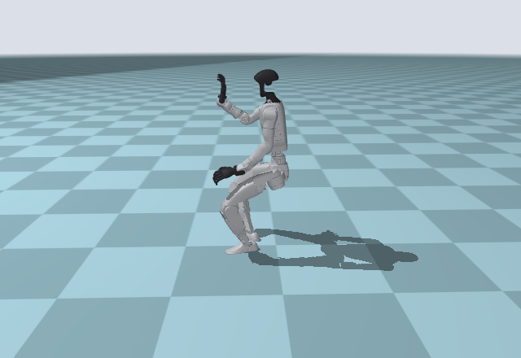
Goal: Upper body actions
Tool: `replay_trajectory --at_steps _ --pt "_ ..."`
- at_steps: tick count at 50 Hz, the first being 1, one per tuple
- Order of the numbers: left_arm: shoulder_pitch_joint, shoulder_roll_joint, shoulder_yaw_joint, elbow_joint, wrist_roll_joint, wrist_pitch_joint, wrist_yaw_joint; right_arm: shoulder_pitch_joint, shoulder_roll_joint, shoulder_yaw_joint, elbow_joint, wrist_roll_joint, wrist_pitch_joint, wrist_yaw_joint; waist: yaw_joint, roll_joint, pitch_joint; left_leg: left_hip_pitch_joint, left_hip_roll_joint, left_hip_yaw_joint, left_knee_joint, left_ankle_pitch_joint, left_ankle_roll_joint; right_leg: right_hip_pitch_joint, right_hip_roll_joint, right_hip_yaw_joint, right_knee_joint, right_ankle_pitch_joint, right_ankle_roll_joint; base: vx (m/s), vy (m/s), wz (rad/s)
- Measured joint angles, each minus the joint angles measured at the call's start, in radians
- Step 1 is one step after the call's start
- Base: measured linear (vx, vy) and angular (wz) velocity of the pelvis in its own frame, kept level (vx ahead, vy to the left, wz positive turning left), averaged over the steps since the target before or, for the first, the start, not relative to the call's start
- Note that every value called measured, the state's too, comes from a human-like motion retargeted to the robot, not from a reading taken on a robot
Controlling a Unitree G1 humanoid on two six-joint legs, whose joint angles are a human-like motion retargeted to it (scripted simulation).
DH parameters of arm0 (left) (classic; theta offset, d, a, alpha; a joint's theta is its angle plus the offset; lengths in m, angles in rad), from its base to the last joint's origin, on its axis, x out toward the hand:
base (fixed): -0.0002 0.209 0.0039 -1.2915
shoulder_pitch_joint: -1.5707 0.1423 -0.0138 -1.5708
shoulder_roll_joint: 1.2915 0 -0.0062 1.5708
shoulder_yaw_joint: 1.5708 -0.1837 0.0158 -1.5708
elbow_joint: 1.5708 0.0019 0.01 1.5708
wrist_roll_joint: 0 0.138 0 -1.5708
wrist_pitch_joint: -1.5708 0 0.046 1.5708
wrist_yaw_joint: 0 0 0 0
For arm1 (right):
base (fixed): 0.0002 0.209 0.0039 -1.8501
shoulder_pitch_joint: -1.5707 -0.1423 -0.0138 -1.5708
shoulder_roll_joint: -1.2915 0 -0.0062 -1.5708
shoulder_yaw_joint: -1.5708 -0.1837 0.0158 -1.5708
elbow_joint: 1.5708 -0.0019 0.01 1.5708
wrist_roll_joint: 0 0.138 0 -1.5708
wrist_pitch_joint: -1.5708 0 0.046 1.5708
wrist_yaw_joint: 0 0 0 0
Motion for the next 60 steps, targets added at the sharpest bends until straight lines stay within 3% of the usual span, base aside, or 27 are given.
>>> replay_trajectory --at_steps 9,23,32,39,48,55,60 --pt "0.004 0.008 -0.002 0.001 -0.002 0.001 0.001 -0.018 -0.004 0.030 0.039 0.068 -0.034 -0.013 -0.001 -0.003 -0.002 0.003 0.003 0.001 0.001 0.000 -0.001 0.000 0.003 0.002 0.000 0.001 -0.002 0.00 0.00 0.00" --pt "0.000 0.007 0.003 0.006 0.005 -0.002 -0.001 -0.105 0.006 0.290 -0.032 -0.101 -0.060 0.151 -0.003 -0.009 0.002 0.008 -0.008 0.005 -0.003 0.000 0.001 0.005 -0.007 0.006 0.002 -0.001 0.001 0.00 0.00 0.00" --pt "0.000 0.007 0.007 0.001 0.008 -0.004 -0.002 -0.146 0.013 0.369 -0.061 -0.166 -0.077 0.206 -0.006 -0.014 0.003 0.007 -0.016 0.007 -0.005 -0.002 0.003 0.006 -0.015 0.006 0.004 -0.003 0.004 0.00 0.00 0.00" --pt "0.002 0.003 0.008 -0.004 0.007 -0.004 -0.003 -0.115 0.011 0.297 -0.079 -0.176 -0.050 0.179 -0.005 -0.012 0.003 0.003 -0.015 0.004 -0.005 -0.003 0.004 0.005 -0.013 0.004 0.003 -0.003 0.006 0.00 0.00 0.00" --pt "0.008 0.005 0.008 -0.017 0.001 0.001 -0.004 -0.039 0.037 0.090 -0.078 -0.087 -0.023 0.076 -0.006 -0.013 0.003 0.000 -0.009 0.001 -0.003 -0.001 0.002 0.003 -0.007 0.001 0.002 -0.002 0.004 0.00 0.00 0.00" --pt "0.011 0.009 0.008 -0.021 -0.001 0.004 -0.003 -0.005 0.062 -0.040 -0.058 0.004 -0.037 0.001 -0.008 -0.013 0.003 0.000 -0.003 0.000 -0.001 0.000 0.000 0.000 -0.002 0.001 0.000 0.000 0.002 0.00 0.00 0.00" --pt "0.013 0.015 0.006 -0.019 -0.004 0.005 -0.001 -0.003 0.066 -0.054 -0.054 0.058 -0.056 -0.024 -0.010 -0.012 0.001 0.000 0.002 0.000 0.000 0.000 -0.001 -0.001 0.002 0.001 0.000 0.001 0.000 0.00 0.00 0.00"
